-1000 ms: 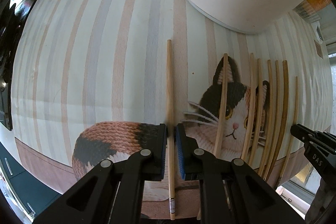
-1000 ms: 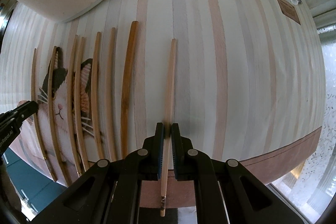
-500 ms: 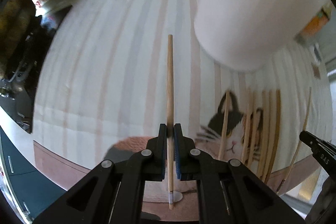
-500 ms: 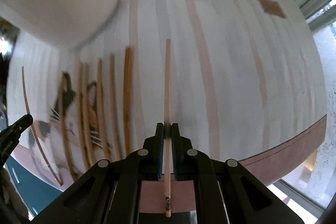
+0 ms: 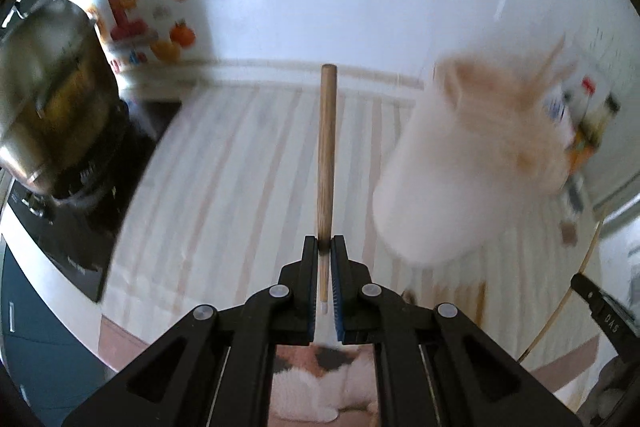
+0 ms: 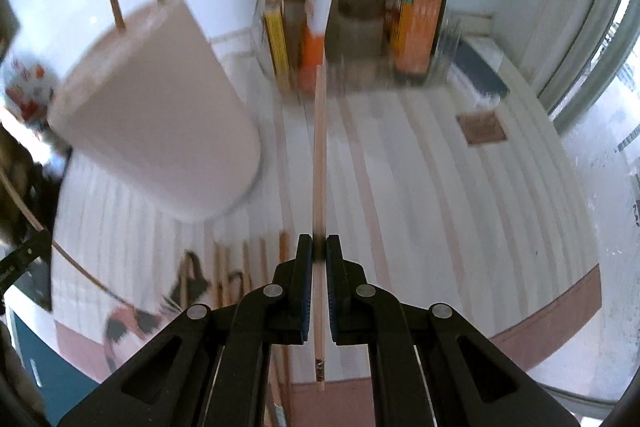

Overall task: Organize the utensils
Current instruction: 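Lift both chopsticks and carry them above the utensil holder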

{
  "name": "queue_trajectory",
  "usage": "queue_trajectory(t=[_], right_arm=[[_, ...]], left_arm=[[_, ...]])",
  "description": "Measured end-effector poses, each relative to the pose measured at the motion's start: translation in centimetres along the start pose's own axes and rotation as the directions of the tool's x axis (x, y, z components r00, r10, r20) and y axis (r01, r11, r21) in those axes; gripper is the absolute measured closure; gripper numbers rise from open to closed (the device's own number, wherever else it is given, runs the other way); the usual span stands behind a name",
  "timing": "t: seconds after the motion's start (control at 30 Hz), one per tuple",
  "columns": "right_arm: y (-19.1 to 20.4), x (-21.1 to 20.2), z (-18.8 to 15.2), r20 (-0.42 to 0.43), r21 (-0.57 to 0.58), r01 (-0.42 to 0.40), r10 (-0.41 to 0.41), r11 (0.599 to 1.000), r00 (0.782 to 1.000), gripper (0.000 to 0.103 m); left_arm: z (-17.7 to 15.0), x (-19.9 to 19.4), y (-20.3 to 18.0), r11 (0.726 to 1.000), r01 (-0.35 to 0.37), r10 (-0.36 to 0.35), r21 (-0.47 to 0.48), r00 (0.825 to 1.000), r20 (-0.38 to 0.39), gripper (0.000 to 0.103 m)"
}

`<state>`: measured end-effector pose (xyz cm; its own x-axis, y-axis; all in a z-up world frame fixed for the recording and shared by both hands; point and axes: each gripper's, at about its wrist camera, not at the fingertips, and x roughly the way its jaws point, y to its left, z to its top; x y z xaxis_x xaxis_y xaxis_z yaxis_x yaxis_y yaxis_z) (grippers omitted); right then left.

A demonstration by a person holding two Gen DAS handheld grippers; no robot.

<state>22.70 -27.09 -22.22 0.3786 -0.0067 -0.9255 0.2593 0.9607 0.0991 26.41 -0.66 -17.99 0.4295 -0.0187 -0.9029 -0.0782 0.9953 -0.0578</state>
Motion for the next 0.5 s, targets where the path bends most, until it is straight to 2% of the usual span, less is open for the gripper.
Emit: queue_trajectory(t=[0.1,0.2,0.3,0.5], right_arm=[[0.1,-2.0,2.4,0.051,0.036,-0.048,0.047,0.998,0.998,0.096],[0.5,-4.7,5.7,0.117,0.061,-0.113,0.105,0.992,0.988,0.096],[1.3,-7.2,9.0,0.176,0.074,-0.185,0.170,0.980,0.970,0.096],[3.9,-10.9,15.1,0.288,0.042,-0.260,0.238,0.965,0.928,0.096]], left_arm=[[2.8,-2.6,0.2,0.999,0.036,-0.034,-0.033,0.998,0.060,0.099],[5.9,-6.2,0.5,0.994,0.093,-0.084,-0.059,0.988,0.129,0.099],[8.5,-9.3,0.0,0.989,0.137,-0.124,-0.059,0.974,0.187,0.099],[13.2,-13.7,-2.1,0.976,0.217,-0.202,-0.025,0.940,0.274,0.099]])
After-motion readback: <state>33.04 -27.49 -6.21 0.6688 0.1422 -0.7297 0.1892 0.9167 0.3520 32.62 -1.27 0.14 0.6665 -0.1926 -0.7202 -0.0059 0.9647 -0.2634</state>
